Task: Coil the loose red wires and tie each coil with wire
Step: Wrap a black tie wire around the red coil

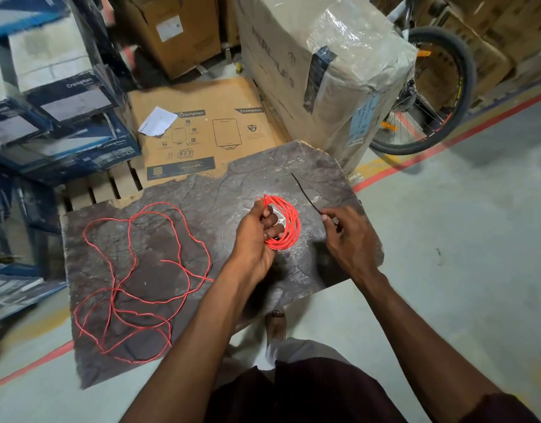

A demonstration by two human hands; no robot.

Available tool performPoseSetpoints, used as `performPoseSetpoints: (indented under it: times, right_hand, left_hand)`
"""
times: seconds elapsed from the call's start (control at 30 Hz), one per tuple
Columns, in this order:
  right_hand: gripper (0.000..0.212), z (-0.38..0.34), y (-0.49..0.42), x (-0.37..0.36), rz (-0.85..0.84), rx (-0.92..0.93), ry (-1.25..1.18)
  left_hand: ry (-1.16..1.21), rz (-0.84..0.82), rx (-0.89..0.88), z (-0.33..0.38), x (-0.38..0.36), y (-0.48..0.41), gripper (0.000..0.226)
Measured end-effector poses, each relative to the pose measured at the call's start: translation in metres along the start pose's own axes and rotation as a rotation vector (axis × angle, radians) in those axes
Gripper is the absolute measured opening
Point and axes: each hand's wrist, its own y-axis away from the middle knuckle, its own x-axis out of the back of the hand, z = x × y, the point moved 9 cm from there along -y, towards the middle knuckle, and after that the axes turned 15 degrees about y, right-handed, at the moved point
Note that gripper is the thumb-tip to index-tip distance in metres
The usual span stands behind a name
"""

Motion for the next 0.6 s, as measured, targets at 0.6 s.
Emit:
performPoseSetpoints:
  times: [0.6]
  right_hand:
    - [0.015, -0.093, 0.017, 0.038, 0.262, 0.226, -0.244]
  left_hand:
    - [0.349, -0.196, 0.039, 0.066, -0.042, 0.029, 0.040]
